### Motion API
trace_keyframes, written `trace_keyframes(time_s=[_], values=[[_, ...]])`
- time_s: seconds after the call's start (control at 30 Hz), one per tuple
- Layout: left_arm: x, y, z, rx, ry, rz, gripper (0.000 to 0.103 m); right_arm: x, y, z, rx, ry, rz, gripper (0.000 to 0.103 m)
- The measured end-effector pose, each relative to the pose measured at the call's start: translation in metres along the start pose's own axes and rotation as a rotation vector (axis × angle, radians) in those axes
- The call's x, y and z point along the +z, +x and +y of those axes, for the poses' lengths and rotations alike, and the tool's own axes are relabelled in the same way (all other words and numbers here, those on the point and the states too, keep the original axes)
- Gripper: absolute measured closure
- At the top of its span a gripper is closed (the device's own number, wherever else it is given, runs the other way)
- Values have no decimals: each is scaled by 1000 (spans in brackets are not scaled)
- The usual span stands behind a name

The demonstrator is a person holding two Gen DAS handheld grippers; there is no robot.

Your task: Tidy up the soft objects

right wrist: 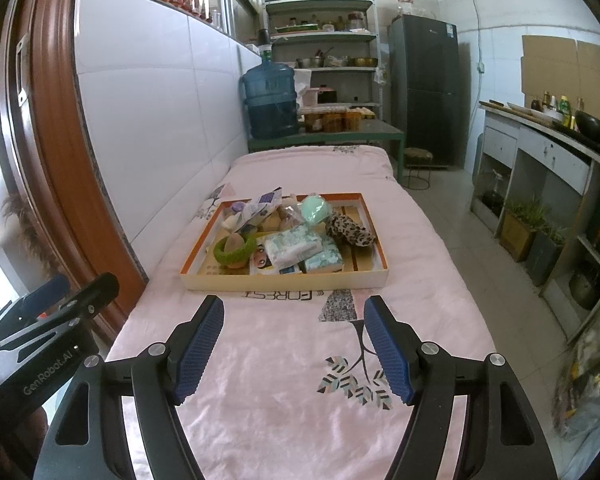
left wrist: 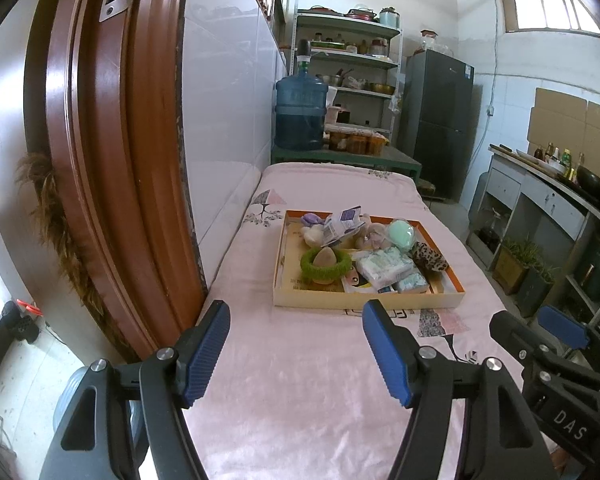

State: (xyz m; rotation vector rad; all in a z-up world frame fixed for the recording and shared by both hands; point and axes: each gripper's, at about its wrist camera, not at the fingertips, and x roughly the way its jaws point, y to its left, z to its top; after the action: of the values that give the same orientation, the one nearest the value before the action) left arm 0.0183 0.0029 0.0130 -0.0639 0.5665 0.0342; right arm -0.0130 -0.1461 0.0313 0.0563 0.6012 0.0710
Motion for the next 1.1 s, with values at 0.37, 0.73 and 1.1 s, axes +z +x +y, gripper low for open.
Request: trace_keyframes(time_s=[0.37, 0.73, 1.1], values=[[-2, 1, -1, 2, 1, 4, 34, 0, 0, -1, 1, 2, 0, 29], [0, 1, 0, 2, 1, 4, 34, -2, 1, 1, 2, 2, 1, 29], [1, 1, -1, 2, 1, 5, 34, -2, 1, 3, 6, 1, 3, 29]])
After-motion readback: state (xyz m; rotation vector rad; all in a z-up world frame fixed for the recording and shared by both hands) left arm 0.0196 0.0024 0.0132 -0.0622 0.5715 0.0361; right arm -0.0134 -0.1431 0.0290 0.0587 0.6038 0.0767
